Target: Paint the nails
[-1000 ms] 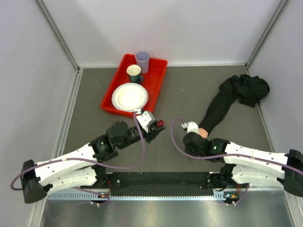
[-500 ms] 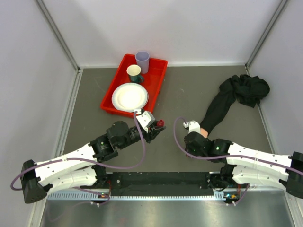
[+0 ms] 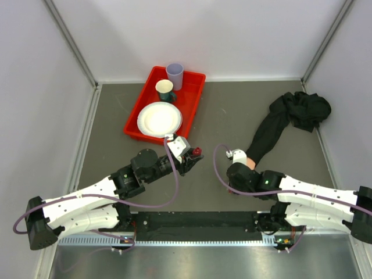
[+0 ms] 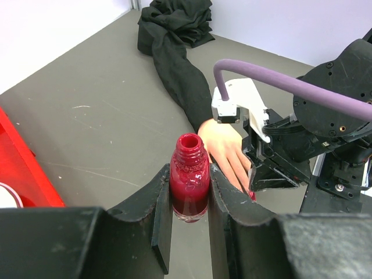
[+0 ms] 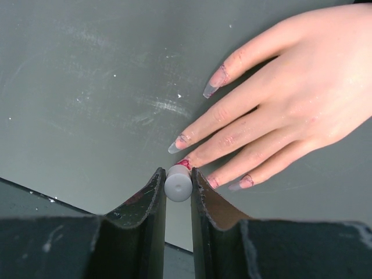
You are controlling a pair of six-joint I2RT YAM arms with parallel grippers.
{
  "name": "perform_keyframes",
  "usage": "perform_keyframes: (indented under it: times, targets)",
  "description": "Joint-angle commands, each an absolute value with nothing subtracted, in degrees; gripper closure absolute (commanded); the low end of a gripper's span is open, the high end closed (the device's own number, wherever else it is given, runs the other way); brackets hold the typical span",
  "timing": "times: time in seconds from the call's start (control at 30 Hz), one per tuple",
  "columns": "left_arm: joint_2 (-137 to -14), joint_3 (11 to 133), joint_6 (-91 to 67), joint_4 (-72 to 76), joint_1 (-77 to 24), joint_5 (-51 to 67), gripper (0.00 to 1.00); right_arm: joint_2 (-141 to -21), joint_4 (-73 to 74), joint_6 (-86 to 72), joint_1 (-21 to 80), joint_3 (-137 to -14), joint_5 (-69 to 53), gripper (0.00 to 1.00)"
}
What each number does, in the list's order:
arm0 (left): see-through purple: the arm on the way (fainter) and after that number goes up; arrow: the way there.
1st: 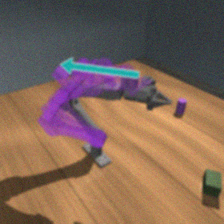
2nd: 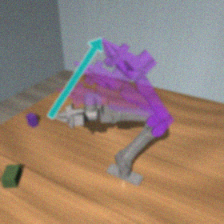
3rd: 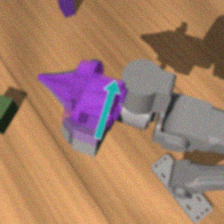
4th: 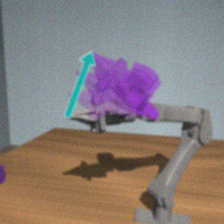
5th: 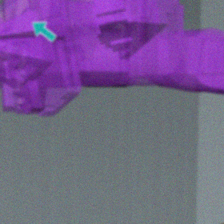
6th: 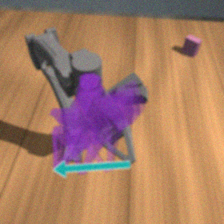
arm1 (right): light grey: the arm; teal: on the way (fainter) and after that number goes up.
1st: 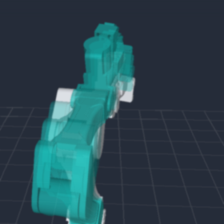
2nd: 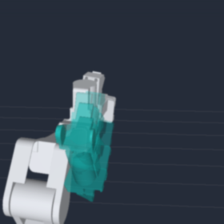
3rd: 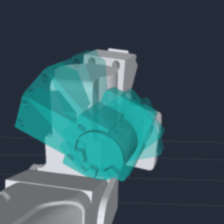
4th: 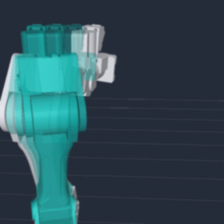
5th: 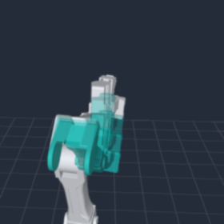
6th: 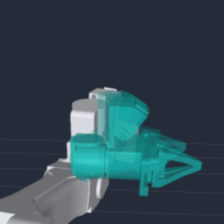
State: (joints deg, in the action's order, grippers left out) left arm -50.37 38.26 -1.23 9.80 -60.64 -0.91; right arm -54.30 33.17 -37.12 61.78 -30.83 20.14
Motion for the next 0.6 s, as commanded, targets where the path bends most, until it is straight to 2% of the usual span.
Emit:
perform_keyframes:
  times: [0.0,0.57]
  targets:
    - [-49.66,40.52,-0.35,11.60,-60.82,-0.26,1.00,-52.65,34.45,-38.93,62.49,-32.17,22.32,1.00]
    - [-49.66,40.61,-0.44,11.43,-60.82,-0.26,1.00,-54.49,31.55,-36.56,62.49,-31.73,19.95,1.00]
